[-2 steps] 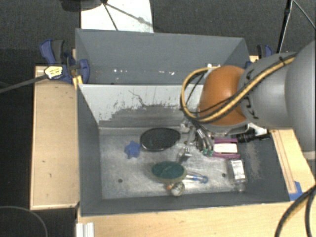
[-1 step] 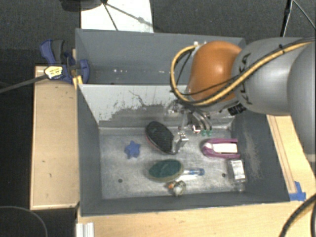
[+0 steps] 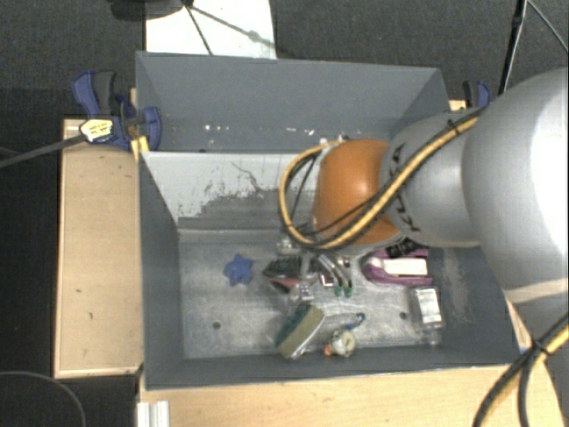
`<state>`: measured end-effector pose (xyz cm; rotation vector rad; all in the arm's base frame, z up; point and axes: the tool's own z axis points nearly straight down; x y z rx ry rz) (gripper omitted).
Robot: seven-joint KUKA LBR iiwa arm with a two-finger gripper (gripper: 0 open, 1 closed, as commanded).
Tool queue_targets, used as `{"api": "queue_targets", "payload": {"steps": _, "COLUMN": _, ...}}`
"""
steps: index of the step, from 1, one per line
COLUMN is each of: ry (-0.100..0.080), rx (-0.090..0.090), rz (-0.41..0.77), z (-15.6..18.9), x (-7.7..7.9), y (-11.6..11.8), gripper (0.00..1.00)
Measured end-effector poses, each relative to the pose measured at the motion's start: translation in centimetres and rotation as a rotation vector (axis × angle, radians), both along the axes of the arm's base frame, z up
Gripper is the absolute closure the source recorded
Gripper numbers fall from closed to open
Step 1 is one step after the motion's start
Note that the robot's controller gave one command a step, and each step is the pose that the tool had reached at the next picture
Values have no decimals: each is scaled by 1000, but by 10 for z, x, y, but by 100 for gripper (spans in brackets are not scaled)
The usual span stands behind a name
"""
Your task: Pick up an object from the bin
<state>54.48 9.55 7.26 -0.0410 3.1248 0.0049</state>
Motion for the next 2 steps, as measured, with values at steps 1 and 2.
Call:
{"api": "queue_targets", "payload": {"steps": 1, "ry": 1, "rx": 0, "rz": -1, "z": 3, "x": 1, "y": -1, "gripper": 100}}
{"api": "queue_targets", "payload": {"steps": 2, "ry": 7, "rx": -2, "rz": 20, "z": 134, "x": -1, "y": -4, "gripper": 100}}
